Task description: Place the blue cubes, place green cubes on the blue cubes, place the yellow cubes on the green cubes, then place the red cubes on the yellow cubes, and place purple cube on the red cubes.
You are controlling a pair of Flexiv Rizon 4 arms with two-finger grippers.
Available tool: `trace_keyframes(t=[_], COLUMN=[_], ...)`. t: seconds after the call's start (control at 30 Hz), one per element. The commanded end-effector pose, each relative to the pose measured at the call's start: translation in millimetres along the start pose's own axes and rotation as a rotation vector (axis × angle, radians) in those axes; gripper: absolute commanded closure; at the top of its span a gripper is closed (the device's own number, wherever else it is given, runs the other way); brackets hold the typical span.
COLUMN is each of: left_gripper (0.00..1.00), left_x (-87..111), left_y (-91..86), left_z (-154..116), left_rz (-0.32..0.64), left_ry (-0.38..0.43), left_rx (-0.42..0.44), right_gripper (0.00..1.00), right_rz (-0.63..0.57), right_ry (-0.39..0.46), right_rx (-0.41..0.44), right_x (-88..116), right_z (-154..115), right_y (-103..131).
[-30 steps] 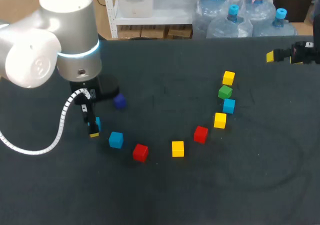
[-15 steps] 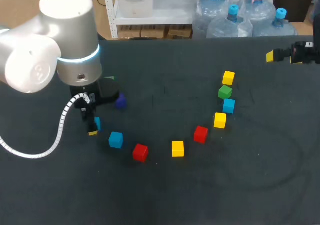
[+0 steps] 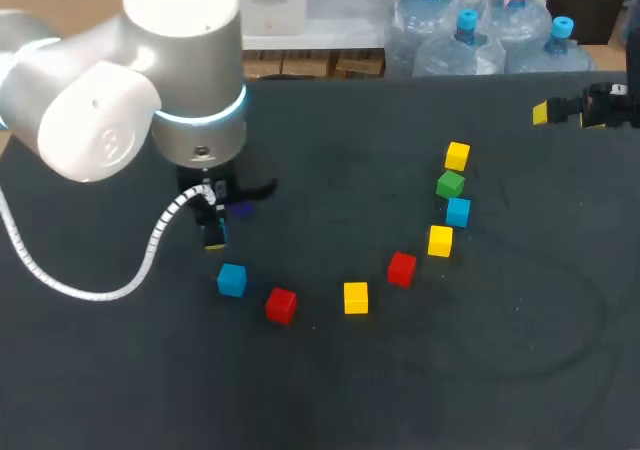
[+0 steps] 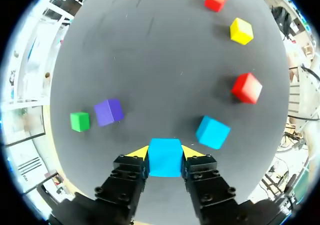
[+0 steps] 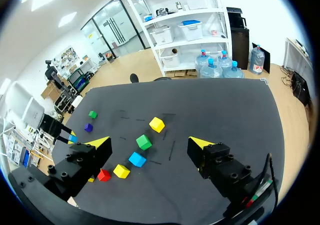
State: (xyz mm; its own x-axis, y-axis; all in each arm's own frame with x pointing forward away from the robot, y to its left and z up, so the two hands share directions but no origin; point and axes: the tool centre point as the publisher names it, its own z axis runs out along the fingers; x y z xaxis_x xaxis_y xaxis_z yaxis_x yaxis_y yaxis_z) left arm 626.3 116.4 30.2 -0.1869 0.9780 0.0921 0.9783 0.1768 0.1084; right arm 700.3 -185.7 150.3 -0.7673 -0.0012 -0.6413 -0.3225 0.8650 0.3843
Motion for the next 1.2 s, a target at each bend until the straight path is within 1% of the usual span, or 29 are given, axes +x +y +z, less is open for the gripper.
trace_keyframes(t=[0.03,0.1,0.17,0.2,0.33,0.4,0.5,0.63,0.67,0.9,1.03,1.2], left_gripper=[1.0,1.0,1.0,1.0,1.0,1.0,1.0,1.0,1.0,1.0,1.0,1.0], left_x=[1.1,-0.3,-12.8,-19.7,-41.2,-51.3,-63.3,-82.9,-87.1,-118.4,-130.6,-137.0], left_y=[-4.7,-3.6,-5.6,-6.8,-10.9,-12.6,-11.1,-6.6,-4.5,8.9,13.6,20.6], left_z=[-6.4,-11.0,-23.6,-29.6,-38.0,-35.8,-28.4,-22.6,-21.6,-12.1,-7.1,-0.7], left_rz=[-0.02,-0.026,-0.011,-0.012,-0.043,-0.049,-0.06,-0.054,-0.046,0.004,0.019,0.02], left_ry=[-0.013,-0.014,0.016,0.019,-0.018,0.003,0.002,0.003,-0.016,-0.043,-0.043,-0.049], left_rx=[0.023,0.034,0.014,0.001,-0.01,-0.02,0.007,0.012,0.015,0.017,0.009,0.013], right_gripper=[0.0,0.0,0.0,0.0,0.0,0.0,0.0,0.0,0.0,0.0,0.0,0.0], right_rz=[0.0,0.0,0.0,0.0,0.0,0.0,0.0,0.0,0.0,0.0,0.0,0.0], right_ry=[-0.001,-0.001,-0.001,-0.001,-0.001,-0.001,-0.001,-0.001,-0.001,-0.001,-0.001,-0.001], right_rx=[0.003,0.003,0.003,0.003,0.003,0.003,0.003,0.003,0.003,0.003,0.003,0.003], right_x=[0.3,0.3,0.3,0.3,0.3,0.3,0.3,0.3,0.3,0.3,0.3,0.3], right_z=[0.0,0.0,0.0,0.0,0.0,0.0,0.0,0.0,0.0,0.0,0.0,0.0], right_y=[0.7,0.7,0.7,0.7,0.7,0.7,0.7,0.7,0.7,0.7,0.7,0.7])
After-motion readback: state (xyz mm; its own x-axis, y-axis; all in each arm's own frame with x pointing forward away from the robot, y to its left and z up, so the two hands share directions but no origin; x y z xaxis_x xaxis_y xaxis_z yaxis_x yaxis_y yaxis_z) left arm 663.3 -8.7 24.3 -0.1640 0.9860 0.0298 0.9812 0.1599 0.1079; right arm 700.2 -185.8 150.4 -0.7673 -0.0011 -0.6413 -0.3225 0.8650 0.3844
